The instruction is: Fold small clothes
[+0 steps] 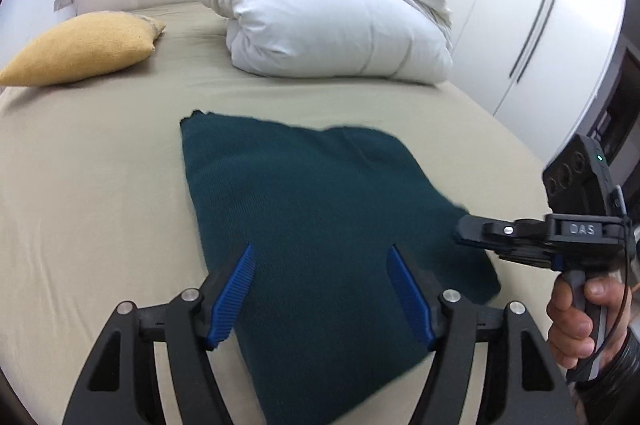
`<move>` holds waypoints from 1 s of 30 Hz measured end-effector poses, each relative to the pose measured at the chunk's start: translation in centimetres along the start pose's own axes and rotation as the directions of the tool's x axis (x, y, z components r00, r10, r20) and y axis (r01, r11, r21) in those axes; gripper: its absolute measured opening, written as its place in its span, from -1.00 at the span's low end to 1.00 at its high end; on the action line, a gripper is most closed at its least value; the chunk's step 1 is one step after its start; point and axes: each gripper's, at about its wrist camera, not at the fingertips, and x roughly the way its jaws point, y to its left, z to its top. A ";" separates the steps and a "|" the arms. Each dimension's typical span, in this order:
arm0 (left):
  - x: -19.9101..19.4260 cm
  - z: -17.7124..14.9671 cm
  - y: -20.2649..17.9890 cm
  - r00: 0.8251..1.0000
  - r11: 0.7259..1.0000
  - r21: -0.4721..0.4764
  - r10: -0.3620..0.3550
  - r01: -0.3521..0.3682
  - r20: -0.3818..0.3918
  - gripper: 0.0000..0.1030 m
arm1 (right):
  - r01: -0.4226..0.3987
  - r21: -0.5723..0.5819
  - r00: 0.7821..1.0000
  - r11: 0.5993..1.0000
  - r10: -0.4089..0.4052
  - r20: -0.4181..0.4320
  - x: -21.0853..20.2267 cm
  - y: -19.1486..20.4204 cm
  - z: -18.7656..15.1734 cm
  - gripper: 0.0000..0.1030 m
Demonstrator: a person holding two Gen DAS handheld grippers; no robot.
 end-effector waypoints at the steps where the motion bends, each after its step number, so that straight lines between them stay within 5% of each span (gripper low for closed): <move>1: 0.8 -0.8 0.0 0.999 1.000 -0.001 0.003 -0.003 -0.034 0.37 | 0.020 0.014 1.000 1.000 -0.020 -0.024 0.4 -0.7 -0.7 -0.73; 3: 2.1 -1.8 0.4 0.998 1.000 -0.007 0.015 -0.016 -0.067 0.36 | 0.105 0.062 0.992 0.993 -0.101 -0.076 1.3 -3.4 -1.9 -0.75; 8: 0.9 -1.9 0.3 0.998 1.000 0.003 0.009 -0.008 -0.057 0.36 | 0.074 0.082 0.997 0.994 -0.073 -0.015 -1.7 -3.9 -1.8 -0.71; 11: -1.7 -1.3 1.7 0.998 0.998 -0.059 0.018 -0.015 0.054 0.42 | 0.120 0.053 0.987 0.991 -0.125 0.097 -4.6 -2.7 -0.2 -0.07; 12: -2.1 -1.0 2.4 0.997 0.995 -0.093 0.032 -0.025 0.074 0.47 | 0.158 0.057 0.976 0.986 -0.165 0.143 -5.2 -2.4 0.4 0.53; 13: -2.0 -0.6 3.7 0.997 0.989 -0.143 0.039 -0.028 0.073 0.48 | 0.193 0.058 0.964 0.979 -0.200 0.175 -5.7 -2.3 0.8 0.70; 18: 1.1 0.2 8.0 0.999 0.949 -0.316 -0.032 0.022 -0.026 0.48 | 0.212 0.095 0.972 0.973 -0.220 0.078 -3.4 -3.7 4.3 0.62; 20: 2.1 0.5 9.0 0.997 0.929 -0.369 -0.057 0.037 -0.043 0.48 | 0.177 0.116 0.983 0.977 -0.182 0.034 -2.2 -4.7 5.0 0.39; 22: 3.1 1.2 8.5 0.994 0.933 -0.356 -0.085 0.057 -0.064 0.49 | 0.156 0.139 0.988 0.978 -0.157 -0.009 -0.9 -5.5 5.4 0.03; 26: 6.2 1.6 8.1 0.981 0.925 -0.371 -0.138 0.078 -0.139 0.50 | 0.213 0.087 0.975 0.973 -0.206 -0.086 3.0 -5.7 4.7 -0.09; 28: 7.3 1.4 8.2 0.974 0.905 -0.412 -0.178 0.106 -0.142 0.36 | 0.210 0.108 0.975 0.972 -0.200 -0.098 3.9 -6.1 5.2 -0.24; 30: 7.2 1.2 7.4 0.975 0.916 -0.391 -0.160 0.089 -0.152 0.22 | 0.218 0.116 0.972 0.969 -0.206 -0.112 4.2 -6.4 5.5 -0.38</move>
